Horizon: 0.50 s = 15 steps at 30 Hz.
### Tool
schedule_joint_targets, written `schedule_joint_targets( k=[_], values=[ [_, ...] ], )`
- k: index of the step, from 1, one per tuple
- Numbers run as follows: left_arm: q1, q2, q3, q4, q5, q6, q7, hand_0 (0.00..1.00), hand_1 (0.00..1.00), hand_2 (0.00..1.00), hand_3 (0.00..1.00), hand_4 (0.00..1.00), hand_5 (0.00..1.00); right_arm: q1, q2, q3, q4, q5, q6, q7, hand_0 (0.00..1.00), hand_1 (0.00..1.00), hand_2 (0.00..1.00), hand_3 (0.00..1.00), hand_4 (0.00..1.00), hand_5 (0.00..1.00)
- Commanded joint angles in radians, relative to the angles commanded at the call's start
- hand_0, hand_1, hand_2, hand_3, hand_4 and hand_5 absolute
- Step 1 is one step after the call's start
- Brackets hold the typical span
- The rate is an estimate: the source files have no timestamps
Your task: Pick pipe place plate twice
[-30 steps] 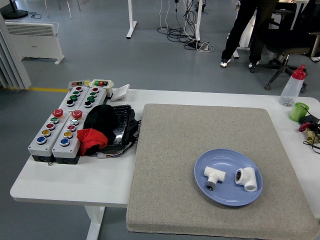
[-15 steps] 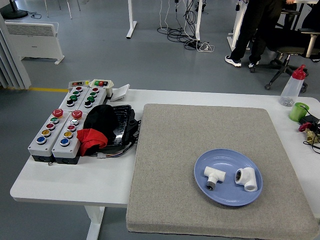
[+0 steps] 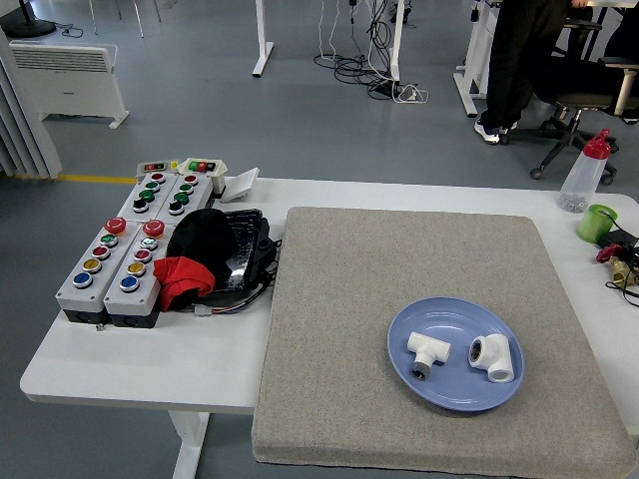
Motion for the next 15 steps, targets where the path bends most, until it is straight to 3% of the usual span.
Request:
schedule_joint_targets(
  k=[15],
  values=[
    [-0.007,0.0,0.007,0.002,-0.015,0.001,-0.007,0.631,0.604,0.633,0.7,0.626,0.998,0.004,0.003,-0.001,0.001,0.001,0.007,-0.003,0.756,0.707,0.738,0.725,0.484,0.66]
  ],
)
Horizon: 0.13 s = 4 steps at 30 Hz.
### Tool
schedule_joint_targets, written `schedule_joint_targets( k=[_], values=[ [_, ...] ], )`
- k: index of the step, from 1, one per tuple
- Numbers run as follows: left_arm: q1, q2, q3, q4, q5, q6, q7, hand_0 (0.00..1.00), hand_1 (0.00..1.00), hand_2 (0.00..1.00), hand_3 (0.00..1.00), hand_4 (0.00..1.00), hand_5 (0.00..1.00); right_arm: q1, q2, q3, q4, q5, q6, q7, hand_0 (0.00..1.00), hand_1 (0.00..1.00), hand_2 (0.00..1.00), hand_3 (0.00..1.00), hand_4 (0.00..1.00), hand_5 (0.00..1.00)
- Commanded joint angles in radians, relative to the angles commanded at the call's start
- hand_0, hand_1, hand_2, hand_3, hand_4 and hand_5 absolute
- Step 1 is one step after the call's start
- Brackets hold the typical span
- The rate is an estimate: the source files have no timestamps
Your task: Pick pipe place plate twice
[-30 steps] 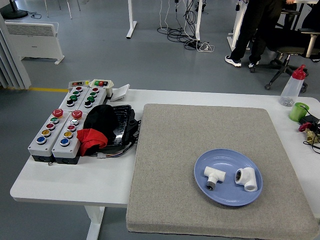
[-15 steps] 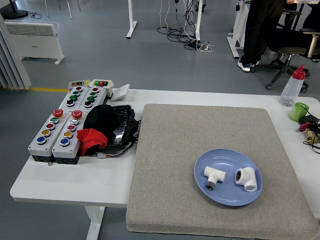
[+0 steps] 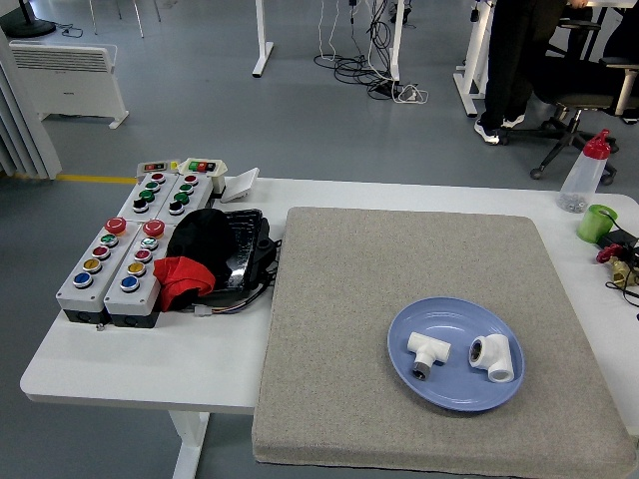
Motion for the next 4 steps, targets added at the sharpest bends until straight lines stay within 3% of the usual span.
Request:
schedule_joint_targets(
  k=[4],
  values=[
    [-0.004,0.0,0.0,0.001,0.003,-0.001,0.0,0.631,0.604,0.633,0.7,0.627,0.998,0.002,0.0,0.004,0.002,0.001,0.005,-0.001,0.754,0.703,0.732,0.719,0.483,0.661]
  ],
)
